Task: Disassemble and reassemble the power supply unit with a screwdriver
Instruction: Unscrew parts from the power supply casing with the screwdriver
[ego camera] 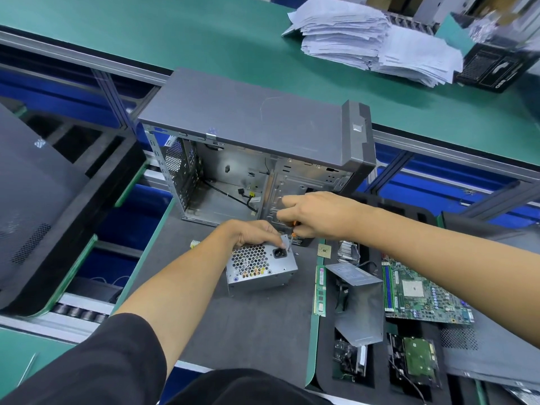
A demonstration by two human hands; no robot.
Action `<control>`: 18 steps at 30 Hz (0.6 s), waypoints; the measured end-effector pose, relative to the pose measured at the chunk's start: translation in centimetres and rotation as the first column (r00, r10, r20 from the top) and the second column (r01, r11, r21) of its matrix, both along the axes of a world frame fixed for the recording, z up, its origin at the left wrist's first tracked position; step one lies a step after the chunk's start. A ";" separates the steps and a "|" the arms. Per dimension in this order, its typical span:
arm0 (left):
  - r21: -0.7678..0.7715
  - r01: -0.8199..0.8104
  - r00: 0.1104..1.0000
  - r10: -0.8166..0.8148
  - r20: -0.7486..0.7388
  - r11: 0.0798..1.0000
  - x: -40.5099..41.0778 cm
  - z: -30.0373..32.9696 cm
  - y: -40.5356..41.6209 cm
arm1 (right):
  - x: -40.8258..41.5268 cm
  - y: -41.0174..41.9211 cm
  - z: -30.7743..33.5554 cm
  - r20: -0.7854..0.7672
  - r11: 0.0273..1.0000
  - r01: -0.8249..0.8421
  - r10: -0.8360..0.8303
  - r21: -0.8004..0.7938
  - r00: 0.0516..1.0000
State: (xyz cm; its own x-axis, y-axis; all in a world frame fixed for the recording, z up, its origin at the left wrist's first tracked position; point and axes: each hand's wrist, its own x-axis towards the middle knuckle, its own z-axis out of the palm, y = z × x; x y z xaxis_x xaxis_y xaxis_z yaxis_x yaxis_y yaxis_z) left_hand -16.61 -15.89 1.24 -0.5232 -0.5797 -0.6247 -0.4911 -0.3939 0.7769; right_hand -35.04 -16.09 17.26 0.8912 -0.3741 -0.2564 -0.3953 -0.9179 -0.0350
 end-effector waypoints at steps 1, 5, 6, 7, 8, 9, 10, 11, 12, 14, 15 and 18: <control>0.009 0.001 1.000 -0.001 -0.003 1.000 0.0 0.1 0.0 | -0.1 0.0 0.0 0.007 1.000 -0.011 0.011 0.013 1.000; 0.039 -0.049 0.999 0.049 0.003 0.998 0.0 0.2 0.1 | 0.0 0.2 0.0 0.004 0.994 -0.048 0.048 0.100 0.999; 0.053 -0.054 0.999 0.054 0.002 0.997 0.0 0.1 0.1 | 0.1 0.2 0.1 0.001 0.992 -0.066 0.066 0.106 0.998; 0.060 -0.054 0.999 0.054 -0.002 0.997 0.0 0.0 0.1 | 0.2 0.3 0.2 0.001 0.991 -0.085 0.085 0.102 0.996; 0.061 -0.049 0.999 0.049 -0.008 0.997 0.0 -0.1 0.0 | 0.2 0.3 0.4 0.000 0.991 -0.099 0.099 0.087 0.995; 0.058 -0.040 0.999 0.041 -0.020 0.998 -0.1 -0.3 -0.1 | 0.2 0.2 0.5 0.002 0.993 -0.106 0.106 0.058 0.994; 0.057 -0.038 0.998 0.040 -0.039 0.998 -0.1 -0.4 -0.1 | 0.2 0.2 0.6 0.005 0.995 -0.100 0.100 0.014 0.995; 0.065 -0.038 0.998 0.041 -0.052 0.997 -0.1 -0.5 -0.1 | 0.1 0.1 0.5 0.008 0.995 -0.088 0.088 -0.043 0.996; 0.075 -0.034 0.997 0.038 -0.063 0.997 -0.1 -0.6 -0.1 | 0.0 0.1 0.4 0.003 0.992 -0.075 0.076 -0.100 0.997; 0.095 -0.021 0.995 0.029 -0.090 0.995 0.0 -0.4 0.0 | 0.0 0.1 0.2 -0.018 0.986 -0.050 0.047 -0.160 0.999; 0.101 -0.008 0.995 0.018 -0.103 0.995 0.0 -0.4 0.0 | 0.0 0.2 0.1 -0.029 0.987 -0.035 0.031 -0.157 0.999; 0.123 0.010 0.991 0.006 -0.131 0.992 0.1 -0.4 -0.1 | 0.4 0.3 0.4 -0.026 0.999 -0.029 0.028 -0.030 0.999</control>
State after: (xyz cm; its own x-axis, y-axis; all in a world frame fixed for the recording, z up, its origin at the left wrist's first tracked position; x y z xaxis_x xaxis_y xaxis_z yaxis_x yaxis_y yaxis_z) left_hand -16.53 -15.97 0.83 -0.6062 -0.5018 -0.6170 -0.3889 -0.4897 0.7803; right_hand -34.69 -15.82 17.70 0.8951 -0.3565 -0.2679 -0.3692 -0.9293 0.0030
